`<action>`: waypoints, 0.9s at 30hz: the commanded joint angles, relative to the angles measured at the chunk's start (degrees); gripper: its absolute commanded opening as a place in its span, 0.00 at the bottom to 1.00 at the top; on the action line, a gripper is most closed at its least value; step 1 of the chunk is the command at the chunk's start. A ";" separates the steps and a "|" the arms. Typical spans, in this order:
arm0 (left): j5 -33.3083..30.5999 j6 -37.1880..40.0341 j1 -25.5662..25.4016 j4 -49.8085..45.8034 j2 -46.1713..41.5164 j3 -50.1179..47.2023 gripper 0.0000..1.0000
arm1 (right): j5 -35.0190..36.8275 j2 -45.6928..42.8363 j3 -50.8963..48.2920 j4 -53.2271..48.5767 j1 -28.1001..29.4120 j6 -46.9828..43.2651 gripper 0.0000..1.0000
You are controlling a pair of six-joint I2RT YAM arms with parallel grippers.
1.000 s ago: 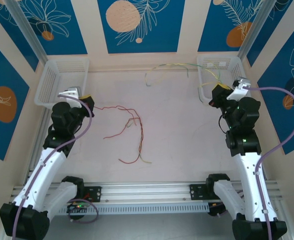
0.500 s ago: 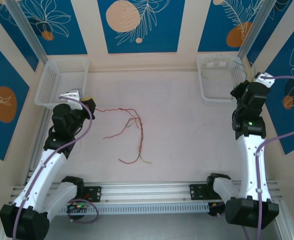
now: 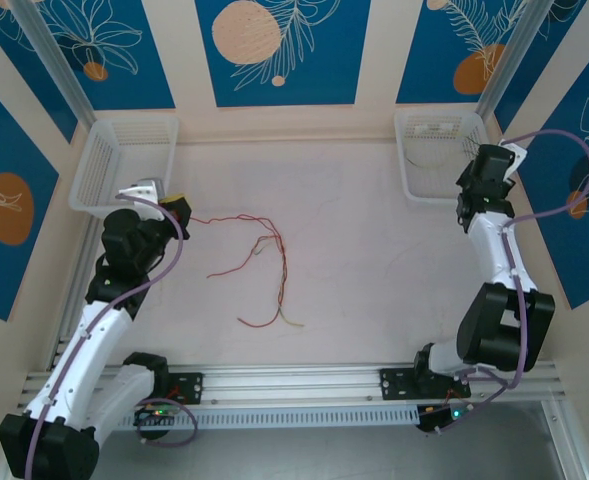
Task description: Untangle the cables
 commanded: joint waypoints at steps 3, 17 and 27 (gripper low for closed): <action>1.39 -1.87 0.34 0.68 -1.12 -0.79 0.00 | -1.54 7.15 1.99 5.33 -0.20 0.38 0.00; 1.32 -2.61 0.26 0.75 -1.75 -1.92 0.00 | -2.13 28.87 18.48 -4.73 0.16 0.42 0.00; 1.56 -2.69 0.11 0.79 -1.98 -1.86 0.00 | -3.11 36.90 27.15 -14.73 -0.01 0.17 0.00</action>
